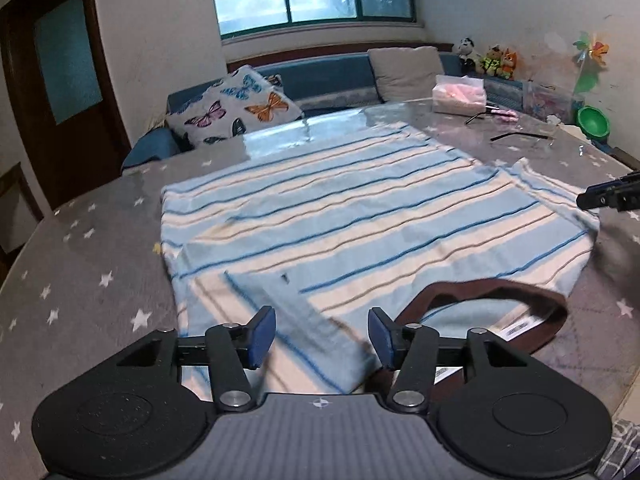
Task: Fold clothes
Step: 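Smooth the shirt with the right gripper while the left gripper releases and withdraws, then grasp the other sleeve with the right gripper and fold it onto the body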
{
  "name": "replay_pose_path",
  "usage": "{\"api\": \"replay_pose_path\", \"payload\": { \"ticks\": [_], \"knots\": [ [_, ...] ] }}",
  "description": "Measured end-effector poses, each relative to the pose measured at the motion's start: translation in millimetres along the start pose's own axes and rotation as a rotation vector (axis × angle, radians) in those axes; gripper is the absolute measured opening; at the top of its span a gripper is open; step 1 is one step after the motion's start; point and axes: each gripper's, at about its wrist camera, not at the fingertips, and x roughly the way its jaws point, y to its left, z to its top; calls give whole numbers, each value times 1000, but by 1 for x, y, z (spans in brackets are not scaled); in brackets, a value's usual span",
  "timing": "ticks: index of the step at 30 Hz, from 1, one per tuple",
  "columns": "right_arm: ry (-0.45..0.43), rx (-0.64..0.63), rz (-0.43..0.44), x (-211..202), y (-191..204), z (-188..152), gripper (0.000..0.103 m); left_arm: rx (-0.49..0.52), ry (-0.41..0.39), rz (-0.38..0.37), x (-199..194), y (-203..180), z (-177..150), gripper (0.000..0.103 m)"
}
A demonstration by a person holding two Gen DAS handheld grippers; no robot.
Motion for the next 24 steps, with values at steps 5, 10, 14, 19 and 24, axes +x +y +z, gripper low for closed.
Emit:
{"api": "replay_pose_path", "payload": {
  "ticks": [5,10,14,19,24],
  "knots": [
    [-13,113,-105,2,-46,-7,30,-4,-12,-12,2,-11,6,61],
    [-5,158,-127,10,-64,-14,30,-15,-25,-10,5,-19,12,75],
    [-10,158,-118,14,-61,-16,30,-11,-53,-5,4,-26,18,91],
    [-15,124,-120,16,-55,-16,22,-10,-70,-21,7,-35,23,103],
    [-24,143,-95,12,-56,-12,9,9,-55,-29,12,-45,23,103]
  ]
}}
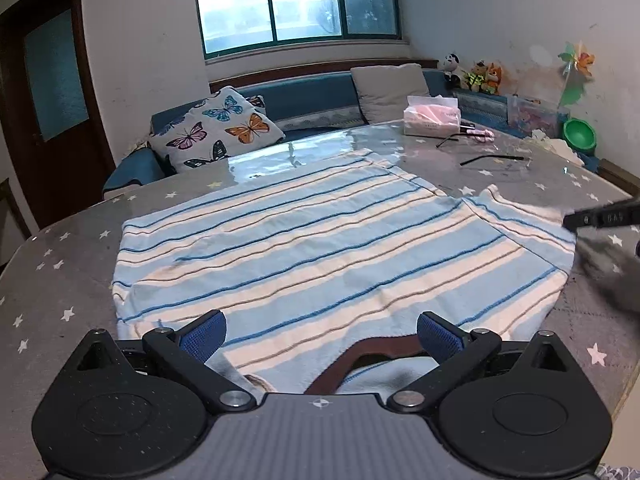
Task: Fold clothes
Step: 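Grasp the other sleeve with the right gripper and fold it onto the body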
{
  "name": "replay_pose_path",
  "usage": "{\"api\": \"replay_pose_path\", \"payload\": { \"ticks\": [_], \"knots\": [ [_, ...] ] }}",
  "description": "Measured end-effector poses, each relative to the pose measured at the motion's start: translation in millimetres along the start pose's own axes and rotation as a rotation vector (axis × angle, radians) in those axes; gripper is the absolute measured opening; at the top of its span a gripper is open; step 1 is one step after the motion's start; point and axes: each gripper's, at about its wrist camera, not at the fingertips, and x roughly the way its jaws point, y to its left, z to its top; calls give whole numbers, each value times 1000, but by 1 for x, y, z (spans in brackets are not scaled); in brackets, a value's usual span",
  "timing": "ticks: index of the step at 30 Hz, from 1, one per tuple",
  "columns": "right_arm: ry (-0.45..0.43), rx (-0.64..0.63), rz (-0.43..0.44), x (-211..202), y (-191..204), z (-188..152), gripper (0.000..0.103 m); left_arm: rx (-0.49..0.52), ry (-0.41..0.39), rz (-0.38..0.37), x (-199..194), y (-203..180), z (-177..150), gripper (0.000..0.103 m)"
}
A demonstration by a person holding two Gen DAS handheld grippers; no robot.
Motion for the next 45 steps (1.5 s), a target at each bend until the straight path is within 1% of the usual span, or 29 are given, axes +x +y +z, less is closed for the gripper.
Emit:
{"api": "replay_pose_path", "payload": {
  "ticks": [3,7,13,17,20,23,25,27,29,32,36,37,41,45],
  "knots": [
    [-36,-11,28,-12,7,7,9,-2,-3,-4,0,0,-2,103],
    [-84,-46,95,-30,27,19,8,-22,5,2,0,6,-6,103],
    [-114,-136,213,-44,77,28,8,-54,12,10,-4,17,-15,103],
    [-99,-192,269,-38,109,25,8,-75,17,17,-5,24,-19,103],
    [-66,-198,307,-26,125,18,9,-84,23,20,-5,27,-22,103],
    [-21,-192,336,-12,134,8,14,-87,30,20,-3,27,-23,103],
    [15,-192,363,-5,138,2,15,-88,34,22,-2,26,-22,103],
    [24,-199,363,-6,138,-2,15,-86,35,21,-1,26,-20,103],
    [14,-193,360,-10,130,-1,15,-80,36,22,1,25,-18,103],
    [10,-190,313,-13,111,2,15,-74,45,22,6,22,-13,103],
    [57,-191,260,-3,91,-4,15,-63,53,6,14,14,-5,103],
    [74,-190,250,0,88,-7,14,-58,54,2,15,11,-3,103],
    [68,-203,260,-3,82,-4,14,-24,55,-12,19,-1,6,103],
    [48,-214,280,2,80,14,14,5,57,-18,27,-13,16,103]
  ]
}}
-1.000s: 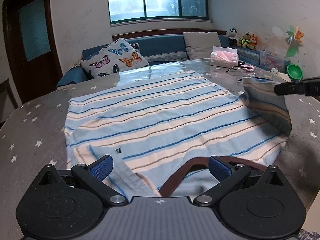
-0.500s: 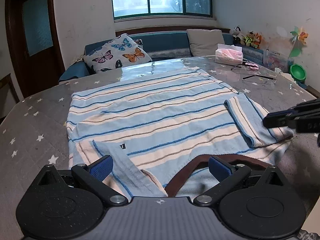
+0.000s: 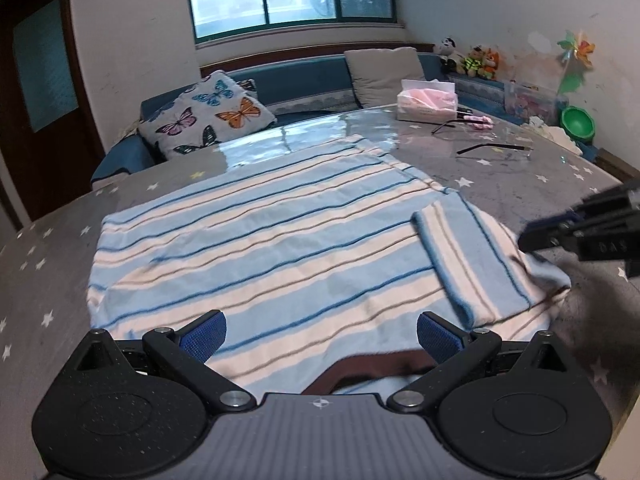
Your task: Fold clothes
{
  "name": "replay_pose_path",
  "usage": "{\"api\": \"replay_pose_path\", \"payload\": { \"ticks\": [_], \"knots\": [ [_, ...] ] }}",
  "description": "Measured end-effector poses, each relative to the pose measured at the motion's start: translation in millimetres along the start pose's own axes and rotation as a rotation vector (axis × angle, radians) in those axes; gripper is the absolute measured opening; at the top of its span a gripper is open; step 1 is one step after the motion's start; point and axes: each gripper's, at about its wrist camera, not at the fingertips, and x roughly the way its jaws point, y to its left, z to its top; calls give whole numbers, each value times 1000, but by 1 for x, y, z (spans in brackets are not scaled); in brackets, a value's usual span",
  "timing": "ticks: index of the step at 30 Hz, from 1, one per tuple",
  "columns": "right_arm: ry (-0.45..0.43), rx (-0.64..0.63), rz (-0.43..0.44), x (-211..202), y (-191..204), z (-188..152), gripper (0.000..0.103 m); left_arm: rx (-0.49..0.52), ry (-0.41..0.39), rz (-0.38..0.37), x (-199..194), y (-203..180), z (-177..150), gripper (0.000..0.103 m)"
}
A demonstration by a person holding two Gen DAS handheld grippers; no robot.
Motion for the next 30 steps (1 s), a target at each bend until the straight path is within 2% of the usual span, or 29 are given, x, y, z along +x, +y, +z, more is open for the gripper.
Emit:
{"api": "replay_pose_path", "payload": {
  "ticks": [14,19,30],
  "knots": [
    [22,-101,15,56,-5,41,14,75,33,-24,41,-43,21,103],
    [37,-110,13,71,-8,45,14,86,61,-30,53,-47,18,103],
    [38,-127,32,85,-1,52,14,77,62,-40,58,-45,18,103]
  ]
}}
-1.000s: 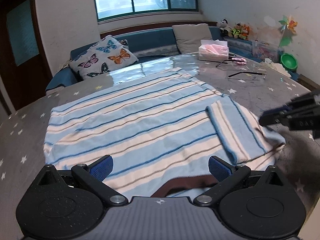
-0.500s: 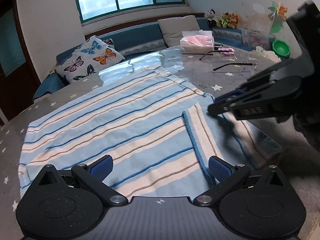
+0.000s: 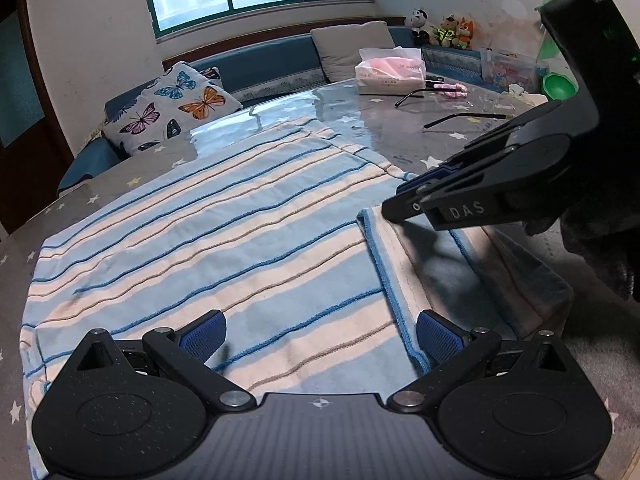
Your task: Fold clothes
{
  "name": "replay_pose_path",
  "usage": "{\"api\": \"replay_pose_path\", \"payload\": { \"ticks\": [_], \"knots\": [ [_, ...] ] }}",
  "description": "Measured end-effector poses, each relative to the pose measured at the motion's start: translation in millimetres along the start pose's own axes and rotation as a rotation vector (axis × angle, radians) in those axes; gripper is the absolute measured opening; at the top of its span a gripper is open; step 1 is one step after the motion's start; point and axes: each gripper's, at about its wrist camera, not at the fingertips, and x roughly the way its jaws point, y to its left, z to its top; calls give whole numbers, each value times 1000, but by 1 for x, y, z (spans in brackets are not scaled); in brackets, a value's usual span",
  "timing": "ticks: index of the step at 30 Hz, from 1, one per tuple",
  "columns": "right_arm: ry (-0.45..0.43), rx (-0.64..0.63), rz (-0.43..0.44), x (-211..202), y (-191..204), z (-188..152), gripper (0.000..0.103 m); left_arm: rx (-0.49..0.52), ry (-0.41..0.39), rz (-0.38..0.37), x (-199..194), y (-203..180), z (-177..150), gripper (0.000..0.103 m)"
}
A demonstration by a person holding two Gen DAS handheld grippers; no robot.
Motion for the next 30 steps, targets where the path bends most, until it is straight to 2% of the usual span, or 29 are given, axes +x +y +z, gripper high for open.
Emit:
{"api": "replay_pose_path", "payload": {
  "ticks": [6,10,11,14,21,27,30],
  "knots": [
    [-4,-5,-4,2,7,3,15,-2,-17,22,-7,2,-1,103],
    [-16,-13,-6,-10,10,1,17,-14,-46,51,-26,18,-7,103],
    [-18,-19,-6,-13,11,0,20,-15,-52,60,-32,24,-9,103],
    [-9,-67,5,-31,22,-10,21,-18,-56,87,-47,41,-22,103],
    [14,-178,67,-56,58,-42,27,-16,-6,162,-77,67,-64,103],
    [-13,-249,41,-57,81,-49,28,26,9,179,-103,74,-93,103],
    [-2,-252,66,-66,83,-50,29,77,-17,165,-117,73,-104,103]
  ]
}}
